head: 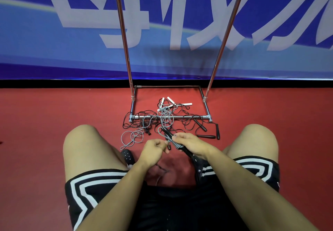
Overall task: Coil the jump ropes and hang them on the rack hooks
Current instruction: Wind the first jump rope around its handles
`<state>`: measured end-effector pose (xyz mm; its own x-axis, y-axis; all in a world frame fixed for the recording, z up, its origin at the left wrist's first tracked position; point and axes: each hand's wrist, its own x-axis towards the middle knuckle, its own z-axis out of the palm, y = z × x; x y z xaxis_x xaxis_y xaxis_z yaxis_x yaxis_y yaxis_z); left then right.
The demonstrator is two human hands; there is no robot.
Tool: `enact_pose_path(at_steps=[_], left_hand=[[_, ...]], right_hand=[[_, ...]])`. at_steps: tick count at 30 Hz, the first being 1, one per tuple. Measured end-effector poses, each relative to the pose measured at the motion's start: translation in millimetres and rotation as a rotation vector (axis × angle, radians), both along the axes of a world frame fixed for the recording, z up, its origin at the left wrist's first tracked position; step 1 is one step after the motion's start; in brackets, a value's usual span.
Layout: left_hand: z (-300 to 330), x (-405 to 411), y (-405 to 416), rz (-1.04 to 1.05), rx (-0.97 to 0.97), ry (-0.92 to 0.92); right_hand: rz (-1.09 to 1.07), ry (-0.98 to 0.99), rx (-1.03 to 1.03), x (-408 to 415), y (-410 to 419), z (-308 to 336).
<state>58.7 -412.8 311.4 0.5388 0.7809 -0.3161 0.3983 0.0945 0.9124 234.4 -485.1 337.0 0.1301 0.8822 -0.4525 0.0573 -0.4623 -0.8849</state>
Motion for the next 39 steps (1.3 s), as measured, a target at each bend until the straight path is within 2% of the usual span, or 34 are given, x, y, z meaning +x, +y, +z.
enact_pose_path(at_steps=[9,13,20,25,29,36,39], left_hand=[[24,-1,-9,-0.04,-0.058,-0.1],[29,-2,-10,-0.073,-0.059,-0.141],[27,-2,-10,-0.136,-0.102,-0.205],[26,-1,-7,-0.136,-0.213,-0.177],[28,-2,-7,-0.109,-0.303,-0.141],[37,-5,-10,-0.105,-0.216,-0.009],[39,-5,-10,-0.05,-0.211,0.036]], right_hand=[[0.058,-0.21,0.048,6,-1,-2],[0.09,-0.152,0.019,4,-3,3],[0.187,0.082,-0.055,0,-10,15],[0.192,-0.01,0.003,1,-11,20],[0.191,0.026,-0.012,1,-13,23],[0.194,0.08,-0.072,-9,-14,25],[0.186,0.031,-0.084,-11,-13,35]])
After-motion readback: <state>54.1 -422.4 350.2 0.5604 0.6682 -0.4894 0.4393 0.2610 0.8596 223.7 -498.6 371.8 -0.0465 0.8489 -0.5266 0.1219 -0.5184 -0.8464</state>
